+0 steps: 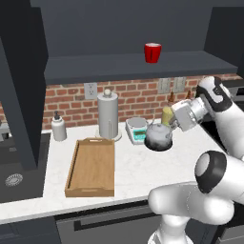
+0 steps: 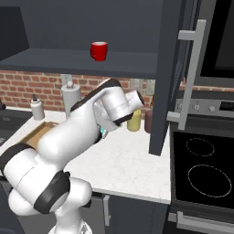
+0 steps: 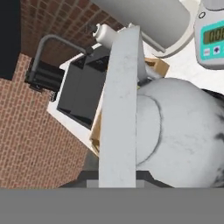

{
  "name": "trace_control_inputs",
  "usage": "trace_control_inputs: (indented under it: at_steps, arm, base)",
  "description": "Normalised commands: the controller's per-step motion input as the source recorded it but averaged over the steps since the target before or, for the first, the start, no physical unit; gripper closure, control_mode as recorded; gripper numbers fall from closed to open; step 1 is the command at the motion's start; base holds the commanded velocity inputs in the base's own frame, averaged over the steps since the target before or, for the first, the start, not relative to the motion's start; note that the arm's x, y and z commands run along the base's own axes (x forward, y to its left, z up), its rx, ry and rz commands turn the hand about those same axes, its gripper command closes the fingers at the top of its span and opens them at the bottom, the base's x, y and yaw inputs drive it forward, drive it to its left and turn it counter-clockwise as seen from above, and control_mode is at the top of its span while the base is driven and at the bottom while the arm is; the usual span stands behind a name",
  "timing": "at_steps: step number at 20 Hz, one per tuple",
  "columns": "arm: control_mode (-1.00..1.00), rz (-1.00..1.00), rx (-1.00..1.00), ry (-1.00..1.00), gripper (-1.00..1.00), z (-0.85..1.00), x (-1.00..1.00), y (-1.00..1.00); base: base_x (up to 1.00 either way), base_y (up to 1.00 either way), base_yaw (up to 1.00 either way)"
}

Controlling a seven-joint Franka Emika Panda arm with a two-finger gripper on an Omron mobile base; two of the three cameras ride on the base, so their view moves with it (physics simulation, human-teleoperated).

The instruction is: Pick the kettle from the counter and place it on the tray. Then pick the mug from the cabinet and place it on the tray. Then close the cabinet doors.

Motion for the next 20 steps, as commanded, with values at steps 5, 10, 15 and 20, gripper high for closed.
trace_control_inputs:
  at_steps: [5,10,15,20]
  arm:
    - [-1.0,-0.21,0.1,0.0,1.0,0.08,0.0,1.0]
    - [-1.0,-0.16,0.01,0.05,1.0,-0.13,0.0,1.0]
    - [-1.0,-0.09,0.01,0.07,1.0,-0.23,0.12,0.93]
    - [-1.0,0.0,0.04,0.02,1.0,-0.29,0.45,0.49]
  base:
    - [0.0,0.0,0.0]
    - [0.0,0.0,0.0]
    - [0.0,0.0,0.0]
    - [0.0,0.0,0.0]
